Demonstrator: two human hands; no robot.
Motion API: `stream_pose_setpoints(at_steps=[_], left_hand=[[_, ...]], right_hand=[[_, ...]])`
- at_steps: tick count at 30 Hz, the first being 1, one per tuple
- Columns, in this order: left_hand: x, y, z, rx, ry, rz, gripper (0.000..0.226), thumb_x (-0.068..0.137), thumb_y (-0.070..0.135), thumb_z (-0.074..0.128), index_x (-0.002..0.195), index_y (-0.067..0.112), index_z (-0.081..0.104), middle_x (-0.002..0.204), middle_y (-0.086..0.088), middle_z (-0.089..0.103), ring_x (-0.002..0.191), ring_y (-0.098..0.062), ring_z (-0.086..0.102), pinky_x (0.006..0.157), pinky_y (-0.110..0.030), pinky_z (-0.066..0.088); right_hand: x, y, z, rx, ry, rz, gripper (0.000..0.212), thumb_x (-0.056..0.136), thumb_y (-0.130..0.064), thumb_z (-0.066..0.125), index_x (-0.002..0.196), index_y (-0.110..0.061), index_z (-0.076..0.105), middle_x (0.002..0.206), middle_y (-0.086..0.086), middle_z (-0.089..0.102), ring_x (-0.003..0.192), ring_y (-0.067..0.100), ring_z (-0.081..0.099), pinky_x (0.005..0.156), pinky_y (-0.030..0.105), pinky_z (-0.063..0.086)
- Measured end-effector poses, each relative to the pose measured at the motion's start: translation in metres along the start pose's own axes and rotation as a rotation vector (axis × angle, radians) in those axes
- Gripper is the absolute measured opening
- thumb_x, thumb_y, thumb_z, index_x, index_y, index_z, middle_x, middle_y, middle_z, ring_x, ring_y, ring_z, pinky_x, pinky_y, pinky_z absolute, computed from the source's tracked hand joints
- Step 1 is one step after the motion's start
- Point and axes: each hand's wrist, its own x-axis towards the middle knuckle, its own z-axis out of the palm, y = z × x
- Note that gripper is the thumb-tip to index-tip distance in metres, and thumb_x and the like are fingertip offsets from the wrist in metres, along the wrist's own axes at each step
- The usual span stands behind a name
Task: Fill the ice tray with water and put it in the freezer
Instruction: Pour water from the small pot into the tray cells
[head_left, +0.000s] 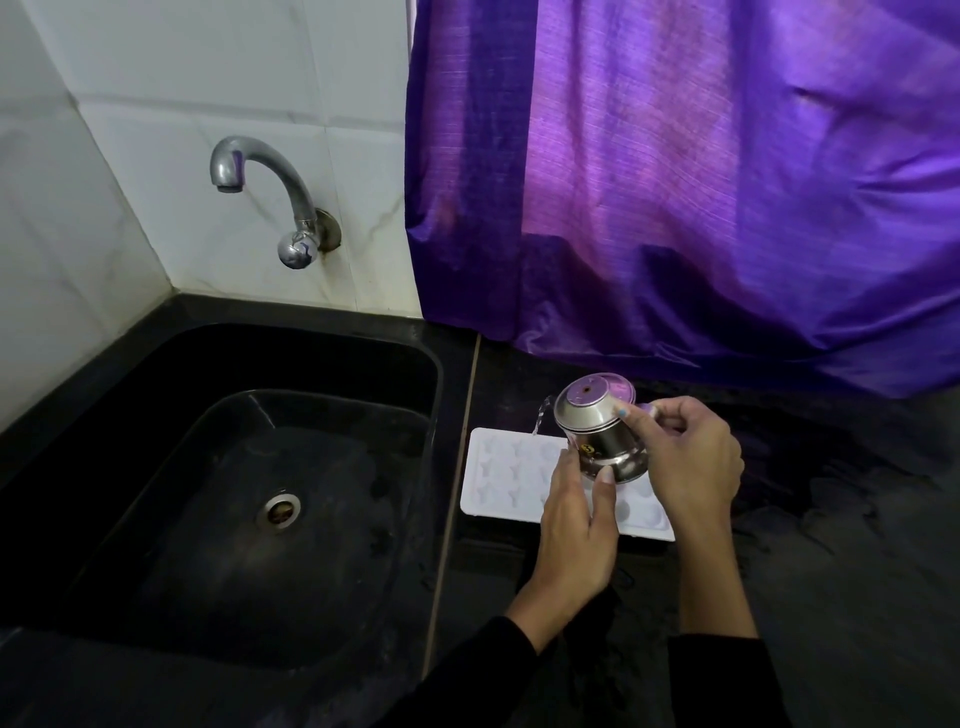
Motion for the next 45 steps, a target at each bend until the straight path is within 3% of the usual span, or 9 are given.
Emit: stream_pose_setpoints(at_steps=[15, 19, 22, 28, 29, 32, 35, 38, 45], left_hand=[[0.001, -0.002, 0.0, 0.046, 0.015, 0.0, 0.051, 0.099, 0.042, 0.036, 0.147, 0.026, 0.029, 0.141, 0.012, 0.044, 0.129, 0.005, 0.039, 0.109, -0.027, 0.035], [-0.001, 0.0, -0.001, 0.062, 0.025, 0.0, 0.058, 0.1, 0.043, 0.034, 0.151, 0.02, 0.02, 0.153, 0.005, 0.032, 0.142, -0.004, 0.025, 0.117, -0.031, 0.026], [-0.001, 0.002, -0.002, 0.052, 0.046, -0.001, 0.058, 0.1, 0.045, 0.033, 0.151, 0.022, 0.02, 0.154, 0.007, 0.03, 0.142, -0.003, 0.024, 0.117, -0.031, 0.025], [-0.001, 0.001, -0.009, 0.049, 0.087, 0.013, 0.052, 0.098, 0.049, 0.032, 0.145, 0.029, 0.029, 0.143, 0.017, 0.041, 0.131, 0.007, 0.035, 0.111, -0.027, 0.032], [0.0, 0.0, -0.009, 0.056, 0.099, 0.015, 0.05, 0.097, 0.051, 0.032, 0.143, 0.031, 0.032, 0.14, 0.018, 0.044, 0.129, 0.006, 0.038, 0.11, -0.029, 0.034], [0.0, -0.005, -0.009, 0.07, 0.128, -0.012, 0.074, 0.088, 0.072, 0.022, 0.144, 0.026, 0.032, 0.139, 0.013, 0.048, 0.131, -0.006, 0.041, 0.111, -0.047, 0.033], [0.0, -0.007, -0.012, 0.073, 0.131, -0.015, 0.077, 0.086, 0.074, 0.021, 0.145, 0.025, 0.03, 0.14, 0.013, 0.048, 0.132, -0.006, 0.041, 0.111, -0.052, 0.03], [0.0, -0.007, -0.014, 0.058, 0.128, -0.021, 0.069, 0.089, 0.066, 0.026, 0.146, 0.026, 0.03, 0.141, 0.012, 0.047, 0.133, -0.005, 0.039, 0.113, -0.05, 0.029], [0.001, -0.006, -0.019, 0.035, 0.13, -0.034, 0.07, 0.088, 0.069, 0.025, 0.143, 0.027, 0.033, 0.135, 0.018, 0.05, 0.129, 0.0, 0.041, 0.113, -0.048, 0.03]], right_hand=[[-0.001, 0.004, 0.001, 0.028, 0.011, -0.007, 0.03, 0.077, -0.048, 0.074, 0.082, -0.019, 0.064, 0.077, -0.006, 0.067, 0.07, 0.008, 0.06, 0.059, 0.021, 0.039], [0.0, 0.01, 0.003, 0.106, 0.014, 0.024, 0.028, 0.074, -0.047, 0.076, 0.079, -0.022, 0.065, 0.075, -0.005, 0.07, 0.073, 0.015, 0.069, 0.073, 0.039, 0.057], [0.0, 0.009, 0.004, 0.147, 0.011, 0.03, 0.027, 0.074, -0.045, 0.077, 0.082, -0.022, 0.066, 0.076, -0.006, 0.07, 0.074, 0.016, 0.07, 0.076, 0.046, 0.059], [-0.004, 0.0, 0.01, 0.117, -0.005, 0.005, 0.026, 0.076, -0.045, 0.076, 0.082, -0.022, 0.064, 0.075, -0.007, 0.068, 0.074, 0.014, 0.068, 0.072, 0.039, 0.058], [-0.005, -0.003, 0.011, 0.1, -0.015, -0.005, 0.026, 0.077, -0.045, 0.075, 0.081, -0.022, 0.064, 0.074, -0.007, 0.067, 0.073, 0.012, 0.066, 0.067, 0.034, 0.054], [-0.009, -0.009, 0.015, 0.042, -0.038, -0.026, 0.026, 0.079, -0.044, 0.074, 0.08, -0.021, 0.063, 0.074, -0.009, 0.066, 0.069, 0.006, 0.06, 0.057, 0.021, 0.039], [-0.012, -0.01, 0.021, 0.005, -0.037, -0.037, 0.026, 0.079, -0.046, 0.073, 0.079, -0.022, 0.062, 0.074, -0.01, 0.066, 0.071, 0.008, 0.061, 0.059, 0.024, 0.039], [-0.012, -0.011, 0.025, -0.013, -0.037, -0.042, 0.025, 0.079, -0.046, 0.073, 0.078, -0.024, 0.061, 0.073, -0.012, 0.064, 0.071, 0.01, 0.06, 0.062, 0.027, 0.039], [-0.013, -0.014, 0.029, -0.031, -0.031, -0.056, 0.026, 0.078, -0.048, 0.073, 0.081, -0.025, 0.061, 0.073, -0.013, 0.062, 0.073, 0.01, 0.06, 0.065, 0.028, 0.04]])
